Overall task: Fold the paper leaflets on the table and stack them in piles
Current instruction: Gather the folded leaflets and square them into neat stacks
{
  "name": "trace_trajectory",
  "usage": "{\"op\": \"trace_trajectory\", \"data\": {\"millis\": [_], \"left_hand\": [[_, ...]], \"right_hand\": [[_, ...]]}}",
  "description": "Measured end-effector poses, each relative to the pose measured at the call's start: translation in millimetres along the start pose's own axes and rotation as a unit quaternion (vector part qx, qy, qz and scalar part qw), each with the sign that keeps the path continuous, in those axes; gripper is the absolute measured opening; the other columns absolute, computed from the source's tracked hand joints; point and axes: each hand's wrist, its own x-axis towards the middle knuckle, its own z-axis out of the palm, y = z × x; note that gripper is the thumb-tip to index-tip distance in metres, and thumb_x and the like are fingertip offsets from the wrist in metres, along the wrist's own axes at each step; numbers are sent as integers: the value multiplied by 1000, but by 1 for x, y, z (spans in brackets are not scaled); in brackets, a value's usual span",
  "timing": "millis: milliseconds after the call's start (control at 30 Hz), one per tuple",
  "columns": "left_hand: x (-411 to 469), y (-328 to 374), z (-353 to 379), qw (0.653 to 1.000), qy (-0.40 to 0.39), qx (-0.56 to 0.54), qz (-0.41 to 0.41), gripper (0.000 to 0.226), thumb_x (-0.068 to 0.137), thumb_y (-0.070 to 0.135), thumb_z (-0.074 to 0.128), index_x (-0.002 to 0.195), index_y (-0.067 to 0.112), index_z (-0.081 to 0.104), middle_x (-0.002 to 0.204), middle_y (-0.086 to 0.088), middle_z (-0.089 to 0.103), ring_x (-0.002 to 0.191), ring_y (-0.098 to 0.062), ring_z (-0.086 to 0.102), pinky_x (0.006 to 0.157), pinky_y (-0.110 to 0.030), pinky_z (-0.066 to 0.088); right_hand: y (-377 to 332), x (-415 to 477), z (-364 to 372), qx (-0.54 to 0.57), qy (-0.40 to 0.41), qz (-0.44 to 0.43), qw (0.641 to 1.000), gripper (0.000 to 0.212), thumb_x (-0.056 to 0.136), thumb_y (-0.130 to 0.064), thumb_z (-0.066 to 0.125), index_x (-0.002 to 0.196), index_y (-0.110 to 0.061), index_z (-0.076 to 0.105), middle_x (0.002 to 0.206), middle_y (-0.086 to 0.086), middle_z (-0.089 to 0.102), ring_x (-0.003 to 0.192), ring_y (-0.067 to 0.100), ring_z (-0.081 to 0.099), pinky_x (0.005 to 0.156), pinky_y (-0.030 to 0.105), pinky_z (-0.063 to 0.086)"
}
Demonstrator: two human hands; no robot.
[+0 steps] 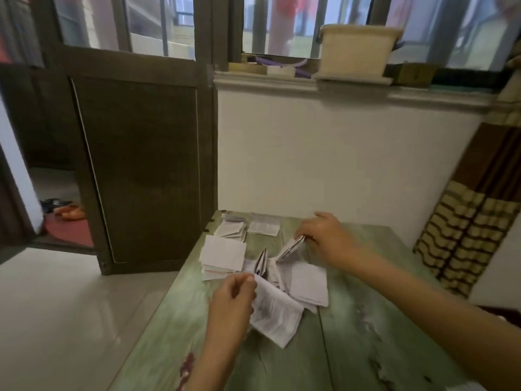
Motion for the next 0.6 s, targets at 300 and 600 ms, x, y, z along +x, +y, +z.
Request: {"op": "trace_trajectory", "data": {"millis": [300,600], "left_hand": [[-5,10,11,992,-42,-122,14,9,95,33,46,92,33,54,115,-2,59,112,-20,53,91,-32,41],[-18,29,-10,801,-302,-490,-164,28,82,18,61,101,-1,69,97,-22,68,85,-31,68,66,-43,58]], "right_hand": [[-11,-28,-50,8,163,-66,984,29,79,-16,43,85,-9,70,85,5,72,91,20,65,96,25,29],[-77,-55,-34,13,239,-272,932,35,99,-21,46,87,-2,73,102,11,71,108,23,62,102,37,43]]}}
